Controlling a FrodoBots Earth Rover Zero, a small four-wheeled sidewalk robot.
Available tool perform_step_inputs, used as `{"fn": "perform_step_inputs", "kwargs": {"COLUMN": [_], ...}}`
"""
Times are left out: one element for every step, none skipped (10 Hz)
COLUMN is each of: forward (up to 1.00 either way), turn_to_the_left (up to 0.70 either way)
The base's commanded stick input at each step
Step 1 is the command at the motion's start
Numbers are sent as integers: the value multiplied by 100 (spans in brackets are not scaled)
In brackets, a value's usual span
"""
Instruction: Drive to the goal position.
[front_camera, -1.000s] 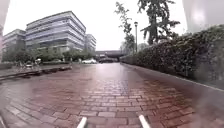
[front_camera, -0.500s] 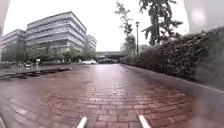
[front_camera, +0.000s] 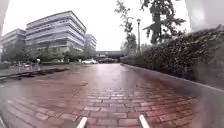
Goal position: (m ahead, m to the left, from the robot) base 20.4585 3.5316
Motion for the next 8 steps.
{"fn": "perform_step_inputs", "kwargs": {"forward": [70, 70, 70, 70, 70, 70, 70, 70], "turn_to_the_left": [0, 0, 0, 0, 0, 0, 0, 0]}}
